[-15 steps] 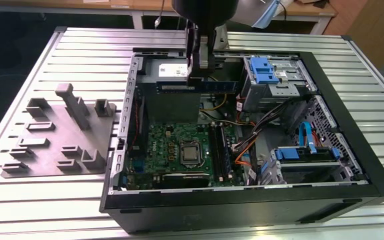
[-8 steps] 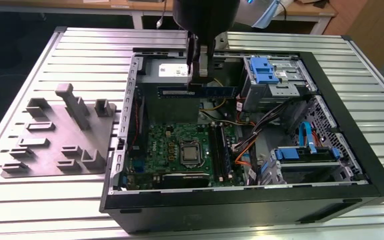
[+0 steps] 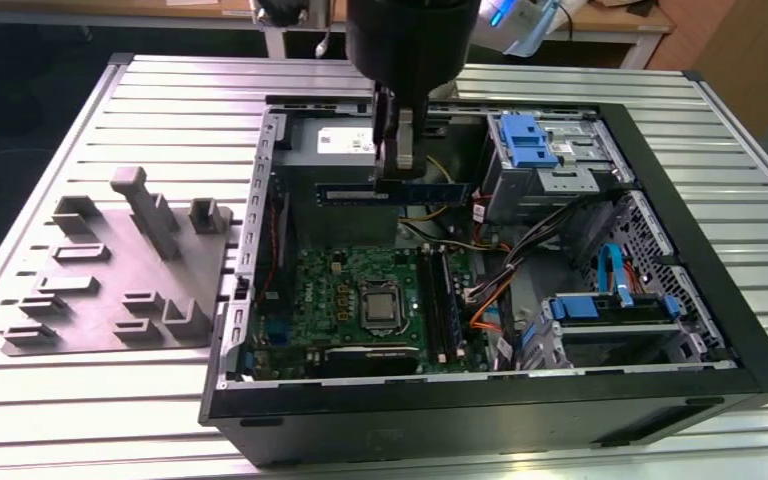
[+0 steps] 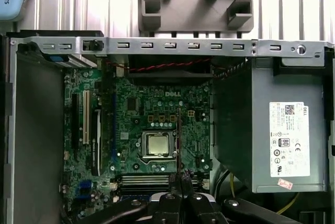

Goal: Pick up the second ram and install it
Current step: 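Pick up the second ram and move it above second insertion slot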

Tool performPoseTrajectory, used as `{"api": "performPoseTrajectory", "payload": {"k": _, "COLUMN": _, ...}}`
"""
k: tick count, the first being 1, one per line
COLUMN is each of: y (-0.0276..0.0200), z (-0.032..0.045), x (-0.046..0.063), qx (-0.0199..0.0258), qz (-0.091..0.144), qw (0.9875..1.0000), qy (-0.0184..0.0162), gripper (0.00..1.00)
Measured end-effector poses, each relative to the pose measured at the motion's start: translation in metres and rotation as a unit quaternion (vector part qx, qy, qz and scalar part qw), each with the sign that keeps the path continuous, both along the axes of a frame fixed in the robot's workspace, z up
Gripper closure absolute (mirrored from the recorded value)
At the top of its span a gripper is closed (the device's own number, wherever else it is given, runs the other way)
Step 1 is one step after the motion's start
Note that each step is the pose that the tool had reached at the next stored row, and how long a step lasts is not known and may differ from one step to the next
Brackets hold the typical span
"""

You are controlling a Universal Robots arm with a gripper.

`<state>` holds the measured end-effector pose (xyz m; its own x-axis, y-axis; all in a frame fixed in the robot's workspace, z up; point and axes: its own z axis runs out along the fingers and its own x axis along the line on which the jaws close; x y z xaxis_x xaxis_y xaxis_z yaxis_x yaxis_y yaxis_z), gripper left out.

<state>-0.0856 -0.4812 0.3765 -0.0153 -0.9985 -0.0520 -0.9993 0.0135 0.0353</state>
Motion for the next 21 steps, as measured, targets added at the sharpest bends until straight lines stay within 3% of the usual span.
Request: {"api": "performPoseTrajectory", "payload": {"k": 21, "y": 0.0, "z": -0.0381, "x": 0.0, "qx": 0.0001, "qz": 0.0, "qw": 1.0, "qy": 0.0, "gripper": 0.89}}
